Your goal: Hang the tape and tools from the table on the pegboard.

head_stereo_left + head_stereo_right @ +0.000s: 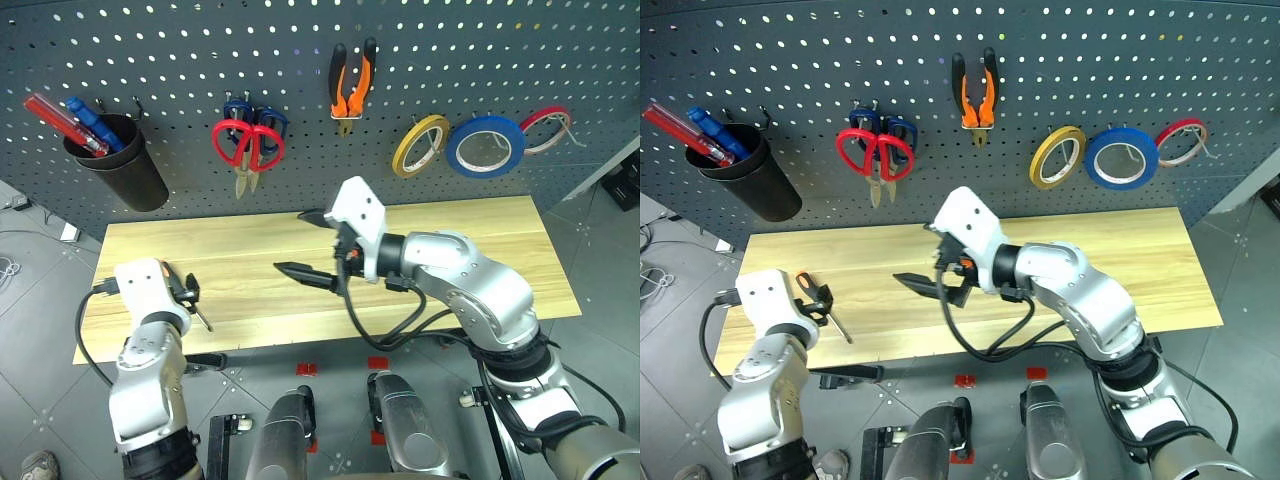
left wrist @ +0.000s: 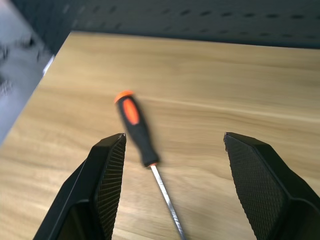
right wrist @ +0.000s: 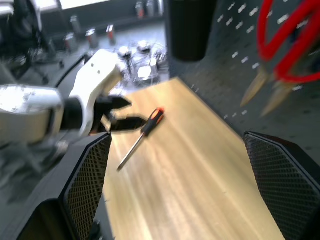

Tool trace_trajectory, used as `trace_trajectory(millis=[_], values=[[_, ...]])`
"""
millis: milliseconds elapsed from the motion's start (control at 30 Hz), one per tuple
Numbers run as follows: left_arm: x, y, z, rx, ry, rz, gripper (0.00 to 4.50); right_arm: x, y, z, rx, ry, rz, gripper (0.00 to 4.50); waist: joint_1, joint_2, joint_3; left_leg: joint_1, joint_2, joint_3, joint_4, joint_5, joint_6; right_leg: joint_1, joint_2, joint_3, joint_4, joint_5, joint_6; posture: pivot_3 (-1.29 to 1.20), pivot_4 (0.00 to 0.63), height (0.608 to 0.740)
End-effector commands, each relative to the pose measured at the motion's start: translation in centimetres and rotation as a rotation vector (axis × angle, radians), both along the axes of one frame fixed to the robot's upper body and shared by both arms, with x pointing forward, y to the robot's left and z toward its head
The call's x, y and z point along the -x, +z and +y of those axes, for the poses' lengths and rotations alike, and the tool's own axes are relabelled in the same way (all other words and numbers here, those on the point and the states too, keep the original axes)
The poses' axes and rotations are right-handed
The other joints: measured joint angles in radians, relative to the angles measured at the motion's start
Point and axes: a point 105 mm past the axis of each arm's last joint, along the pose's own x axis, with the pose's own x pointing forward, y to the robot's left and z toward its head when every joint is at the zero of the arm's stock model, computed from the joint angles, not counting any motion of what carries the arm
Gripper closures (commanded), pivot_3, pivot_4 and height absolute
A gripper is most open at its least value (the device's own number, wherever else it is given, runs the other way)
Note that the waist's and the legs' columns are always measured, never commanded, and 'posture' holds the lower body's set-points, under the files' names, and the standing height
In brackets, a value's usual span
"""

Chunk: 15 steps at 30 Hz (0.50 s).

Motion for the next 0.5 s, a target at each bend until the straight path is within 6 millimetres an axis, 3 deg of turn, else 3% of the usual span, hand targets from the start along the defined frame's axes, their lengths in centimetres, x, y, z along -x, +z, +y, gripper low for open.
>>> trace_trajectory(millis=[33,233,500], values=[[0.1,-0.5,2.1,0.065,0.048,0.021,1.21,0.5,0.8,1.1,0.012,0.029,0.002,0.00,0.002,-0.001,0.003,0.000,0.000,0.000,0.000,0.000,0.000,0.000,0.000,0.000,0.000,0.000,0.000,-0.30,0.407,0.740],[-1.9,-1.5,2.8,0.213,0.051,0.039,1.21,0.2,2.1,2.7,0.009,0.036,-0.020,0.00,0.012,-0.002,0.017,0.000,0.000,0.000,-0.001,0.000,0.000,-0.002,0.000,0.000,0.001,0.000,0.000,-0.31,0.416,0.740],[-3.5,-2.1,4.4,0.315,0.124,0.040,1.21,0.2,2.4,3.1,0.015,0.036,-0.029,0.00,0.012,-0.003,0.031,-0.001,0.000,0.001,-0.002,0.000,-0.001,-0.003,0.000,0.000,0.000,0.000,0.000,-0.32,0.430,0.740]])
